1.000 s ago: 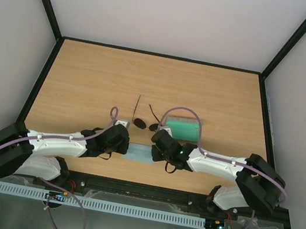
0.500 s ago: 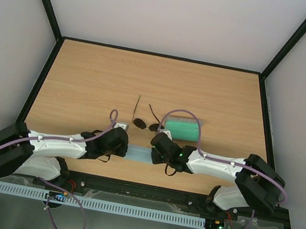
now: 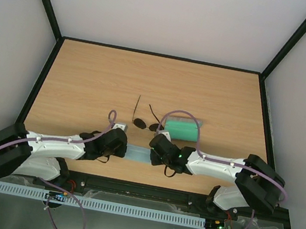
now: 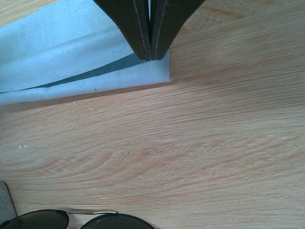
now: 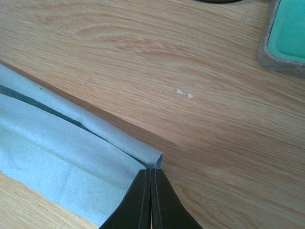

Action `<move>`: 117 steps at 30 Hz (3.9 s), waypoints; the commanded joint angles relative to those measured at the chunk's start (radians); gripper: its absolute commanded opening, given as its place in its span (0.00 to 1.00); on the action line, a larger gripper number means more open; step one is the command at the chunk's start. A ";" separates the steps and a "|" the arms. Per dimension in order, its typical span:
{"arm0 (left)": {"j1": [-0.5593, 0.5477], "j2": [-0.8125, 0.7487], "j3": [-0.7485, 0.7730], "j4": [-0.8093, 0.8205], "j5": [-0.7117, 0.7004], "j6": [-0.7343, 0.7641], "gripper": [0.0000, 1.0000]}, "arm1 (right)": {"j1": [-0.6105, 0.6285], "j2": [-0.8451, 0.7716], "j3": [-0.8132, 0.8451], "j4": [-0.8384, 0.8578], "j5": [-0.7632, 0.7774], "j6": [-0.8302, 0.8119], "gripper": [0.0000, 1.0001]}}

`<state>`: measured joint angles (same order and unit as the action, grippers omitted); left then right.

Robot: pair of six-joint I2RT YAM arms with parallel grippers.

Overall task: Organize the sunglasses
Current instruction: Fold the glasses cleaning cloth at the center of the board.

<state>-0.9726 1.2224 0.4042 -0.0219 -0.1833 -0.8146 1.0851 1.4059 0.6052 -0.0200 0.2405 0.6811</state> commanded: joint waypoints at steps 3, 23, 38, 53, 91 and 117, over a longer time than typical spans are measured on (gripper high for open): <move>-0.016 -0.026 -0.020 -0.018 -0.021 -0.013 0.05 | 0.019 -0.017 -0.017 -0.027 0.019 0.017 0.02; -0.073 -0.048 -0.029 -0.041 -0.050 -0.061 0.11 | 0.037 -0.072 -0.061 -0.026 0.025 0.041 0.09; -0.167 -0.139 -0.044 -0.132 -0.100 -0.162 0.14 | 0.114 -0.148 -0.084 -0.109 0.066 0.115 0.09; -0.076 -0.213 -0.069 -0.137 -0.041 -0.151 0.41 | 0.012 -0.254 -0.059 -0.149 -0.085 0.175 0.34; 0.083 -0.272 -0.098 -0.077 0.188 0.009 0.47 | -0.013 0.158 0.110 -0.244 -0.011 0.268 0.20; 0.130 -0.268 -0.122 -0.051 0.269 0.036 0.47 | 0.006 0.207 0.113 -0.283 0.034 0.308 0.01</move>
<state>-0.8474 0.9615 0.2993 -0.0734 0.0582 -0.7864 1.0824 1.5612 0.7414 -0.1677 0.2562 0.9775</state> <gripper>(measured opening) 0.473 0.019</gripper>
